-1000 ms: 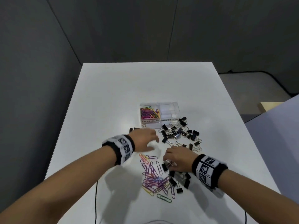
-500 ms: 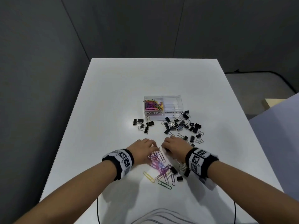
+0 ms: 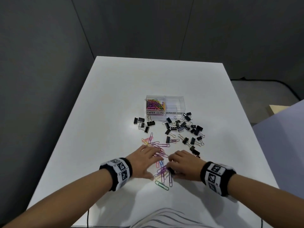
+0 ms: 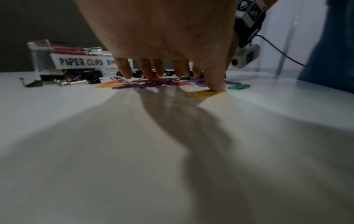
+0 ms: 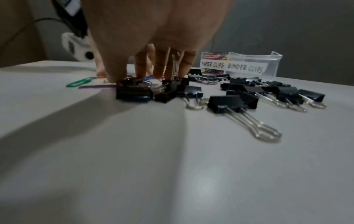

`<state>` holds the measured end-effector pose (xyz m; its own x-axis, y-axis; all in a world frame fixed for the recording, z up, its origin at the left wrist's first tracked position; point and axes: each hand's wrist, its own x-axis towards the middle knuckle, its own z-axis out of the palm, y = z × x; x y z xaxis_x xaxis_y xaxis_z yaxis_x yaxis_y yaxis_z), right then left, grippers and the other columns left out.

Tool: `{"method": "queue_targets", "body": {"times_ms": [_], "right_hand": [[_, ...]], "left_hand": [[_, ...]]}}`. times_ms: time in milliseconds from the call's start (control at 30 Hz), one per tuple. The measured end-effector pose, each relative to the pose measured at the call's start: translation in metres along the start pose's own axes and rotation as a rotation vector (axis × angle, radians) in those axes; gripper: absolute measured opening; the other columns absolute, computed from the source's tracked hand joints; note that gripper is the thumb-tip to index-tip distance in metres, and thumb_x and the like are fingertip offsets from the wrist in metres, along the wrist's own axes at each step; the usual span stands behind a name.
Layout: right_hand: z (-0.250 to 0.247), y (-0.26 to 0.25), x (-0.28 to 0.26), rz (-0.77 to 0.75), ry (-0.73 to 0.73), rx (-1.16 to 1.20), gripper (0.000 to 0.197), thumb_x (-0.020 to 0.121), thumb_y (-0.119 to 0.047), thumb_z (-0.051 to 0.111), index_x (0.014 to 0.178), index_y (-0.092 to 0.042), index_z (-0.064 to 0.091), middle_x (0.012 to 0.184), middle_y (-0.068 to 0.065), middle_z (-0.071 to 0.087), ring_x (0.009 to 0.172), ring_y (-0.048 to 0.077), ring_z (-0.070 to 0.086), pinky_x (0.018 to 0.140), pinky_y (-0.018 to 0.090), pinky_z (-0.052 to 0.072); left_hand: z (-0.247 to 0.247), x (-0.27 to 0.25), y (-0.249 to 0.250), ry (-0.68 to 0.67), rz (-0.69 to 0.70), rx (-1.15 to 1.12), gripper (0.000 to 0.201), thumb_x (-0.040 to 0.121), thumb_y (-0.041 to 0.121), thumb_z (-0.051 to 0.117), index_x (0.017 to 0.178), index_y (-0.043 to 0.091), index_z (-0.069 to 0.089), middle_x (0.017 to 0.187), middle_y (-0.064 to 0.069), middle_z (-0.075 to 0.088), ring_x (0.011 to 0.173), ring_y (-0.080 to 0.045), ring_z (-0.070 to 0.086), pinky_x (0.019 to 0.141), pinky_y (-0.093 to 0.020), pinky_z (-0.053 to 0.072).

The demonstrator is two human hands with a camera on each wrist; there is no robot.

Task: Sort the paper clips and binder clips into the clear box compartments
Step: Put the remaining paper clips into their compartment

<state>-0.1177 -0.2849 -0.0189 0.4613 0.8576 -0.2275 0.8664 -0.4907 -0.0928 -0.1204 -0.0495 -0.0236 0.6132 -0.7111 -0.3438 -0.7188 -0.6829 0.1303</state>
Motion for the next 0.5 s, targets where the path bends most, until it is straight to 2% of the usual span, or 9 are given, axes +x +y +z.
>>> {"method": "queue_targets", "body": {"times_ms": [67,133,200,267,333,400,500], "right_hand": [[0.003,0.007,0.009,0.048,0.084,0.009,0.041,0.069,-0.042,0.074,0.101,-0.026,0.055,0.094,-0.002,0.067,0.08,0.016,0.065,0.065,0.029,0.057],[0.002,0.015,0.019,0.101,0.117,0.025,0.04,0.068,-0.034,0.078,0.102,-0.022,0.06,0.096,0.001,0.068,0.082,0.02,0.066,0.068,0.033,0.059],[-0.009,0.02,0.025,0.189,0.116,0.082,0.037,0.076,-0.029,0.073,0.108,-0.016,0.062,0.105,0.006,0.067,0.092,0.024,0.064,0.079,0.037,0.057],[-0.019,0.029,0.029,0.333,0.134,0.149,0.03,0.089,-0.026,0.058,0.116,-0.013,0.059,0.115,0.007,0.063,0.104,0.025,0.058,0.09,0.034,0.048],[-0.023,0.041,0.032,0.474,0.136,0.166,0.025,0.095,-0.021,0.047,0.117,-0.012,0.056,0.119,0.005,0.059,0.112,0.023,0.051,0.094,0.029,0.041],[-0.025,0.048,0.033,0.554,0.088,0.169,0.024,0.096,-0.019,0.045,0.115,-0.011,0.056,0.119,0.005,0.058,0.115,0.023,0.048,0.093,0.03,0.041],[-0.024,0.051,0.038,0.585,0.003,0.204,0.023,0.094,-0.017,0.046,0.112,-0.009,0.059,0.116,0.006,0.059,0.115,0.022,0.048,0.092,0.032,0.044]], "left_hand": [[-0.002,0.007,-0.003,0.053,-0.063,-0.017,0.069,0.081,0.053,0.061,0.138,0.018,0.044,0.144,-0.015,0.044,0.131,-0.033,0.044,0.108,-0.047,0.034],[-0.01,0.012,-0.01,0.065,-0.149,-0.026,0.065,0.089,0.049,0.051,0.144,0.02,0.032,0.153,-0.01,0.028,0.141,-0.028,0.029,0.115,-0.043,0.023],[-0.017,0.018,-0.019,0.056,-0.254,-0.065,0.065,0.092,0.048,0.046,0.147,0.021,0.024,0.157,-0.006,0.018,0.144,-0.024,0.019,0.116,-0.039,0.017],[-0.022,0.018,-0.027,0.067,-0.331,-0.112,0.069,0.091,0.049,0.048,0.148,0.022,0.021,0.157,-0.006,0.016,0.144,-0.024,0.019,0.115,-0.039,0.02],[-0.022,0.017,-0.033,0.05,-0.38,-0.173,0.077,0.087,0.054,0.052,0.148,0.022,0.019,0.155,-0.006,0.019,0.141,-0.024,0.025,0.112,-0.039,0.026],[-0.021,0.018,-0.035,0.026,-0.383,-0.197,0.081,0.084,0.054,0.057,0.148,0.022,0.02,0.152,-0.005,0.021,0.136,-0.025,0.031,0.107,-0.038,0.034],[-0.02,0.026,-0.03,0.049,-0.367,-0.26,0.067,0.088,0.038,0.058,0.145,0.022,0.028,0.149,-0.007,0.025,0.134,-0.025,0.034,0.103,-0.037,0.039]]}}
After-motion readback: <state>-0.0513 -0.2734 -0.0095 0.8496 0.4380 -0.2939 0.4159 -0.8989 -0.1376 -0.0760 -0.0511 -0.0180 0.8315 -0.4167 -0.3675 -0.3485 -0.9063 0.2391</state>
